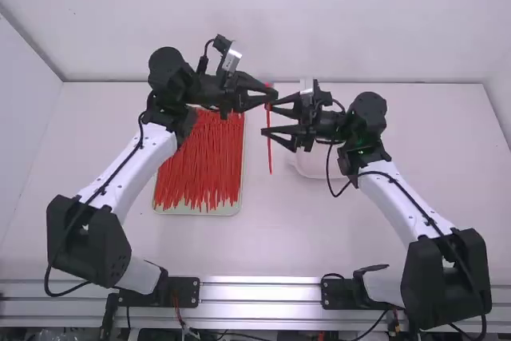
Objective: Fasten the cable tie
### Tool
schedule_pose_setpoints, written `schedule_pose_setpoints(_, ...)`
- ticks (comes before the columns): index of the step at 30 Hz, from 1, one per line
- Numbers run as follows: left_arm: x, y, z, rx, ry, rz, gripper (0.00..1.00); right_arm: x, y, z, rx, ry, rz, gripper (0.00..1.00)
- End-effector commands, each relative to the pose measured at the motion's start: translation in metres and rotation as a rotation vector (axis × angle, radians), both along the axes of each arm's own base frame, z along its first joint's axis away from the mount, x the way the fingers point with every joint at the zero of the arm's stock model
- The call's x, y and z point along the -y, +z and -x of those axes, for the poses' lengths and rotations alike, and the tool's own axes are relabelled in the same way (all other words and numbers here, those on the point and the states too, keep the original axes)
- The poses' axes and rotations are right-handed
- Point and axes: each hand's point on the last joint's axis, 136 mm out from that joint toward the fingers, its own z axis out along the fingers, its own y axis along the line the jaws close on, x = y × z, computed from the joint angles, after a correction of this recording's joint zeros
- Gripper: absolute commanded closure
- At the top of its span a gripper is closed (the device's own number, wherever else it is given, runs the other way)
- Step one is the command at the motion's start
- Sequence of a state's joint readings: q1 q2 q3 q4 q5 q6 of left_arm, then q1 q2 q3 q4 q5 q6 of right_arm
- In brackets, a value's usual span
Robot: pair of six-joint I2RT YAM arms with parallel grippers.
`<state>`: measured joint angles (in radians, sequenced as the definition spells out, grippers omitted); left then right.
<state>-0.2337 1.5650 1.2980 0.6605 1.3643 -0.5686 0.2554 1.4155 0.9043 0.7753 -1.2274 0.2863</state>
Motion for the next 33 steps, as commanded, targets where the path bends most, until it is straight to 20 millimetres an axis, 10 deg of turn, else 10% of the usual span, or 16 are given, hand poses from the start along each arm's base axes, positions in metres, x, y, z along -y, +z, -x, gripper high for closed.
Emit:
schedule_pose_setpoints(1,-0.012,0.012,-0.005,0.000,0.026,0.010,0.98,-0.001,0.009,-0.002,0.005,0.006,-0.001,0.07)
schedule_pose_setpoints(24,-0.026,0.096,0.001,0.122,0.078,0.083,0.98,-0.011,-0.037,0.016,-0.120,0.090,0.103,0.02)
schedule_pose_setpoints(29,-0.025,0.090,-0.005,0.104,0.096,0.071,0.98,-0.009,-0.037,0.014,-0.121,0.083,0.103,0.41)
schedule_pose_setpoints(33,-0.025,0.088,-0.011,0.071,0.118,0.074,0.98,-0.008,-0.037,0.014,-0.122,0.082,0.103,0.50)
